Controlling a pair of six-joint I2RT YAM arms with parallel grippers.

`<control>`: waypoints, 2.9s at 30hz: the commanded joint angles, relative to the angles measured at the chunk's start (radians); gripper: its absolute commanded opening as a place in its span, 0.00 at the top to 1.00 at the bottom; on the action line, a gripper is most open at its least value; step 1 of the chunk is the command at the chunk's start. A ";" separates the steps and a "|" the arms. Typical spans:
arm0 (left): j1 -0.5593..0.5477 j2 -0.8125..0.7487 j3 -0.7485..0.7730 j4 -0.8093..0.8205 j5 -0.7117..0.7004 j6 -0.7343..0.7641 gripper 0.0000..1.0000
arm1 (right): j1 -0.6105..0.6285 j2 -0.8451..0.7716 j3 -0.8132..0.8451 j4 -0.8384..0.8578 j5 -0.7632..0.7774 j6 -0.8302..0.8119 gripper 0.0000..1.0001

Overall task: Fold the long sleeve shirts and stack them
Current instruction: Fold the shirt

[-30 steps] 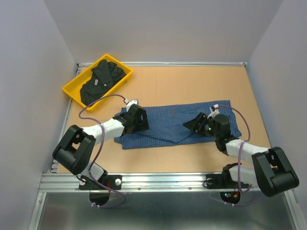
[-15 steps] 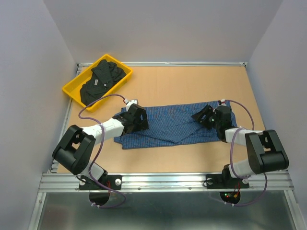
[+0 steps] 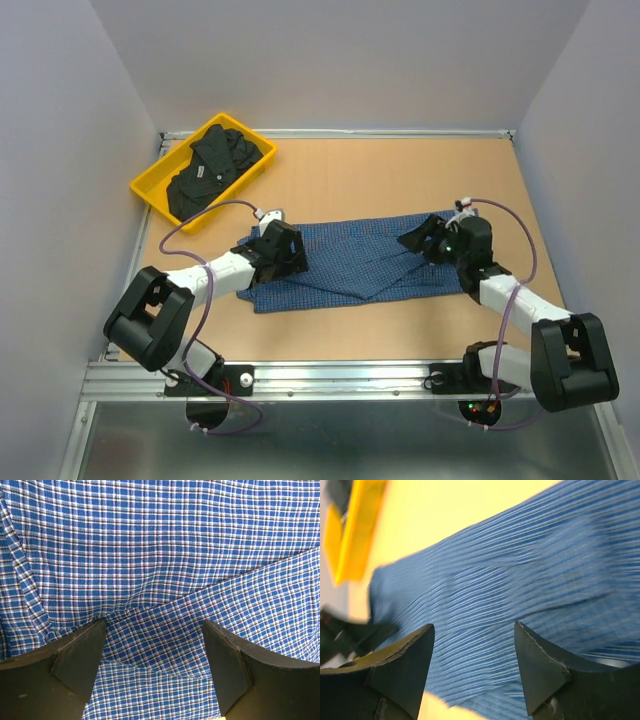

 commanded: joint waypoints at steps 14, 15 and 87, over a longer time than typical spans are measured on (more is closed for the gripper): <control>0.005 -0.047 -0.050 -0.018 -0.008 -0.051 0.11 | 0.508 0.287 0.065 0.454 -0.275 0.200 0.30; 0.005 -0.052 -0.053 -0.017 -0.013 -0.055 0.11 | 0.512 0.310 0.057 0.485 -0.284 0.202 0.30; 0.034 0.982 1.380 -0.204 -0.019 0.373 0.07 | 0.783 0.318 0.382 -0.512 0.251 0.113 0.25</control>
